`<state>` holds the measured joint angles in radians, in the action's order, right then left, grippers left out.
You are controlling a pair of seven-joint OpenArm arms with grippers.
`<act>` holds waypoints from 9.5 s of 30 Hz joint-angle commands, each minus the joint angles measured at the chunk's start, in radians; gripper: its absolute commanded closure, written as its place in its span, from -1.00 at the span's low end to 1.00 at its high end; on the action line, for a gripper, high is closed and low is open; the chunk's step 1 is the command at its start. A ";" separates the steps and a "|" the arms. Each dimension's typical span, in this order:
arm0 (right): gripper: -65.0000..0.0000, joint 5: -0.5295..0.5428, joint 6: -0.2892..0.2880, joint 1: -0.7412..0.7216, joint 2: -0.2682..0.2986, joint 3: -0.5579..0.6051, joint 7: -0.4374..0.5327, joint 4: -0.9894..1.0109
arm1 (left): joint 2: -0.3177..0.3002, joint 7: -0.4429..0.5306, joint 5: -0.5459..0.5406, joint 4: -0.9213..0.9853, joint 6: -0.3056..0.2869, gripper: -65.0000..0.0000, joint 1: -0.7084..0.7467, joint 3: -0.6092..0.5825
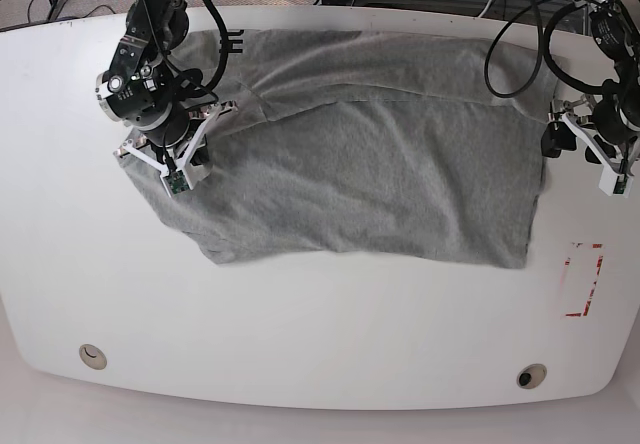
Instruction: Fold the T-shirt properly
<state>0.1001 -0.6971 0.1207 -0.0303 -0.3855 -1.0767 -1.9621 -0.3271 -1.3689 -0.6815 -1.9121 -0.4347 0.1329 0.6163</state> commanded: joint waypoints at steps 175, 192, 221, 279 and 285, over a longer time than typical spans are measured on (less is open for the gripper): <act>0.93 -0.205 -0.001 -0.511 0.192 -0.212 0.385 0.930 | 0.099 0.458 0.518 0.873 -0.022 -0.61 -0.599 -0.167; 0.93 -0.205 -0.001 -0.511 0.192 -0.212 0.384 0.930 | 0.136 0.590 0.517 1.138 -0.025 -0.59 -0.672 -0.240; 1.00 -0.213 -0.001 -0.511 0.192 -0.209 0.269 0.717 | 0.176 0.477 0.517 0.865 -0.026 1.00 -0.608 -0.275; 0.97 -0.205 -0.001 -0.005 0.142 -0.062 -0.102 -0.032 | 0.099 0.038 0.489 0.030 -0.227 1.00 -0.025 -0.273; 0.38 -0.205 -0.001 0.009 0.140 -0.062 -0.102 -0.033 | 0.098 0.036 0.490 0.032 -0.234 0.71 0.000 -0.281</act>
<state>-0.0761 -0.7055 0.1394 0.0940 -0.4385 -1.1812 -1.9766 -0.2119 -1.3262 -0.2161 -1.8652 -0.6674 0.1371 0.3309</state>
